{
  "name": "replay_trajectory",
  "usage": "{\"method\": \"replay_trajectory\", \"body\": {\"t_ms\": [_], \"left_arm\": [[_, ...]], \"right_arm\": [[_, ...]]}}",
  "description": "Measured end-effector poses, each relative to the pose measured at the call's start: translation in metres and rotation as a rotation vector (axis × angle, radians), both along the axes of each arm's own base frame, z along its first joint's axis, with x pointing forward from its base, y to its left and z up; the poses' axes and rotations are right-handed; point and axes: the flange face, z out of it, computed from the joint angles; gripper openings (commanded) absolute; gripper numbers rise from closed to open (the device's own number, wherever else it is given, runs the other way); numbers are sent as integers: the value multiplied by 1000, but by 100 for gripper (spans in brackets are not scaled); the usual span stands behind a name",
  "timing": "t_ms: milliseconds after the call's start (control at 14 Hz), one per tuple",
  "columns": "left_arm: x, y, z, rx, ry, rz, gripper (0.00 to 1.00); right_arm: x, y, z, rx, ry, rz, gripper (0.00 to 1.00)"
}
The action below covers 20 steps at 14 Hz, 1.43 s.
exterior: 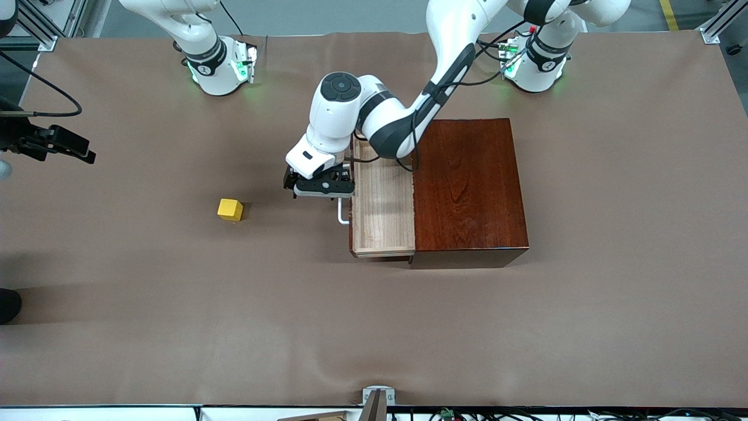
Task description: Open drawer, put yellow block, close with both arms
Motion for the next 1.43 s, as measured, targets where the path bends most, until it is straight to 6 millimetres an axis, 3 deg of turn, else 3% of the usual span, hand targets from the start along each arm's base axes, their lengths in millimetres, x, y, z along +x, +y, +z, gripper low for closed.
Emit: {"method": "replay_trajectory", "body": {"t_ms": [214, 286, 500, 643, 786, 929, 1143, 1286, 1429], "left_arm": [[37, 31, 56, -66, -39, 85, 100], [50, 46, 80, -91, -55, 113, 100], [94, 110, 142, -114, -80, 215, 100], [133, 171, 162, -97, -74, 306, 100], [171, 236, 173, -81, -82, 383, 100], [202, 303, 174, -15, -77, 388, 100], [234, 393, 161, 74, -70, 359, 100], [242, 429, 146, 119, -44, 339, 100], [245, 453, 133, 178, -34, 304, 100]], "right_arm": [[-2, 4, -3, 2, 17, 8, 100], [-2, 16, -4, 2, 26, 29, 100], [-8, 82, 1, -2, 24, 114, 100], [-19, 128, -4, -9, 33, 146, 100], [-33, 159, -21, -12, 28, 165, 100], [-44, 167, -49, -15, 16, 156, 100], [-38, 128, -107, -12, -8, 79, 100], [-36, 112, -155, -10, -32, 47, 100], [-34, 109, -203, -13, -41, 39, 100]]}}
